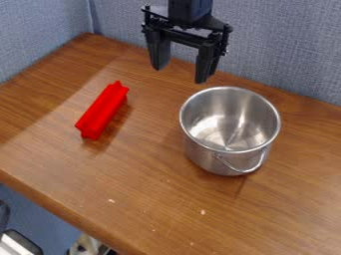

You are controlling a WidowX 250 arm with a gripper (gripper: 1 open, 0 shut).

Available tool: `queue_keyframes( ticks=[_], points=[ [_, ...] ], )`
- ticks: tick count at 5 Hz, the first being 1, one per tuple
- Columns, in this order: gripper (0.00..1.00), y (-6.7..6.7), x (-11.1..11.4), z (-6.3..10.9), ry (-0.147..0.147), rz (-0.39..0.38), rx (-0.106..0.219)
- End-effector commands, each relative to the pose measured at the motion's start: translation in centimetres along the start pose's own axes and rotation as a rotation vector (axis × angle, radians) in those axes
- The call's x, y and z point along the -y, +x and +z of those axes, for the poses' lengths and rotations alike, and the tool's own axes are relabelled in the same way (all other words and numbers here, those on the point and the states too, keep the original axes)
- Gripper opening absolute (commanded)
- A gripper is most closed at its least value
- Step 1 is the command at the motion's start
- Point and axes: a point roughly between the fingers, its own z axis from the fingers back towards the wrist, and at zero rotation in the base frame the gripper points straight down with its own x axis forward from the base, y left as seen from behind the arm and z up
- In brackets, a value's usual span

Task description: Put the red object in the metal pot

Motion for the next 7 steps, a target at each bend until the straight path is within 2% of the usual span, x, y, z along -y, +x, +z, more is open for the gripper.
queue_keyframes(
  ticks=[1, 2, 4, 6, 7],
  points=[
    [1.00, -0.6, -0.5, -1.7, -0.002, 0.032, -0.017],
    [1.00, -1.9, -3.7, -3.3, 0.054, 0.092, -0.010],
    [1.00, -3.6, -9.5, -4.3, 0.076, 0.079, 0.022],
    [1.00, -3.6, -9.7, -5.4, 0.116, 0.153, 0.095],
    [1.00, -3.2, -9.8, -6.2, 0.115, 0.176, 0.120]
  ],
)
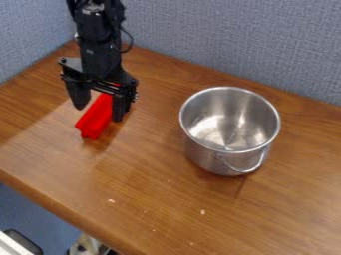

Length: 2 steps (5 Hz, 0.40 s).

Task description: Put the red object in the metal pot

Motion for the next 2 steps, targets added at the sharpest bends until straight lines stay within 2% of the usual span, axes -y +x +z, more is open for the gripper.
queue_keyframes(
  ticks=[1, 2],
  points=[
    [1.00, 0.6, -1.1, -0.9, 0.008, -0.036, 0.042],
    [1.00, 0.8, -2.0, -2.4, 0.006, -0.052, 0.044]
  ],
)
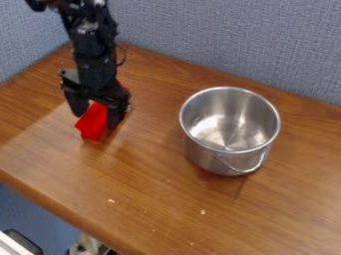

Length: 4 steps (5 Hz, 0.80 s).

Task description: Put the red object in the metal pot

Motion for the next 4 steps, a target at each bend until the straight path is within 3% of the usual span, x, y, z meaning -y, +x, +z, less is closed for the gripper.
queue_keyframes(
  ticks=[1, 4],
  points=[
    [1.00, 0.3, 0.0, 0.3, 0.018, 0.043, 0.011],
    [1.00, 1.2, 2.0, -0.8, 0.026, 0.105, -0.022]
  ],
)
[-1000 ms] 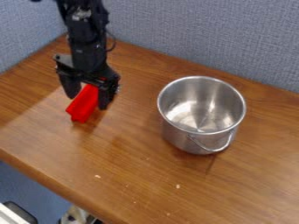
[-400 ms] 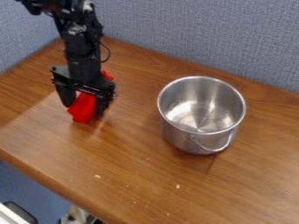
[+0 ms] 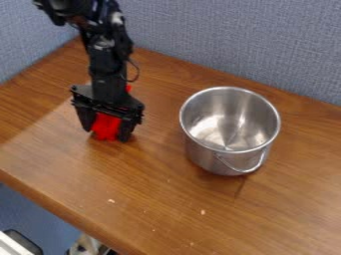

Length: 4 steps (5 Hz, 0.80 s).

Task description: Put the red object in the metal pot

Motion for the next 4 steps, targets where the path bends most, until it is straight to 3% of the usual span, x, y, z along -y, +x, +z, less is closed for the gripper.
queue_keyframes(
  ticks=[1, 2, 4],
  points=[
    [1.00, 1.2, -0.5, 0.7, 0.009, -0.027, 0.011],
    [0.00, 1.4, -1.0, 0.6, 0.006, -0.046, 0.006],
    [0.00, 0.7, -1.6, 0.9, -0.004, -0.039, -0.018]
  ],
)
